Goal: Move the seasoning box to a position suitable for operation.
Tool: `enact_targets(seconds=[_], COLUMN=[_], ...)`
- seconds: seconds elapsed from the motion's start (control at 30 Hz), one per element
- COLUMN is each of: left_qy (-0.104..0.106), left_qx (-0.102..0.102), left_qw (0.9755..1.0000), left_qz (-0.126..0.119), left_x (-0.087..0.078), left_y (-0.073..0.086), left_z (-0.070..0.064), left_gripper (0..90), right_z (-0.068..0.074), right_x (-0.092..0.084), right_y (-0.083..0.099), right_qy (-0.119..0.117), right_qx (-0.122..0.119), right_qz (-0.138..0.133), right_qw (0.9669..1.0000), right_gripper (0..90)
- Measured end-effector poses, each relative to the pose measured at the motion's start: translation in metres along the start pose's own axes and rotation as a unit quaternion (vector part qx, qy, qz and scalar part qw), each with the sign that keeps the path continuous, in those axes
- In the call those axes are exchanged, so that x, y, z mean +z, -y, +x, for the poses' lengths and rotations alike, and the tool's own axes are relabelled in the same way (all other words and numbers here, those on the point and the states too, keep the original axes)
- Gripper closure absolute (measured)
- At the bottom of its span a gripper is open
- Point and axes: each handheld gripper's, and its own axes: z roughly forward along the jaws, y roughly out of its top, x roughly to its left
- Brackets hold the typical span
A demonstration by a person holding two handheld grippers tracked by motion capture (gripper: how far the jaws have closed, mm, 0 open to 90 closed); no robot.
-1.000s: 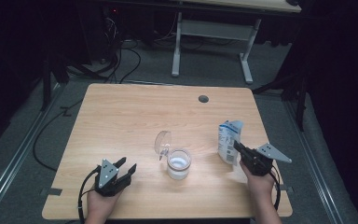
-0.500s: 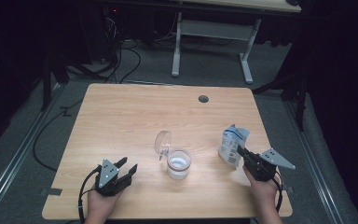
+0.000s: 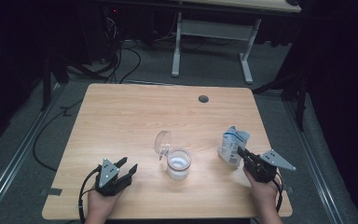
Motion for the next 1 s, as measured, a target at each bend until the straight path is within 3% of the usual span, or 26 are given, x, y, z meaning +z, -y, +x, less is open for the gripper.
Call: enact_targets(seconds=[0.53,1.0], left_qy=[0.001,0.002], left_qx=[0.000,-0.003], left_qw=[1.0000,1.0000], left_qz=[0.001,0.006], left_x=[0.0001,0.0016], left_y=[-0.0002,0.0004], left_z=[0.0001,0.0006], left_gripper=[50.7,50.6], right_z=[-0.0002,0.0014], right_x=[0.0008,0.0033], right_y=[-0.0002,0.0012], right_qy=[0.000,0.008], right_qx=[0.013,0.008], right_qz=[0.009,0.031], right_qw=[0.9999,0.9995], right_gripper=[66.4,49.1])
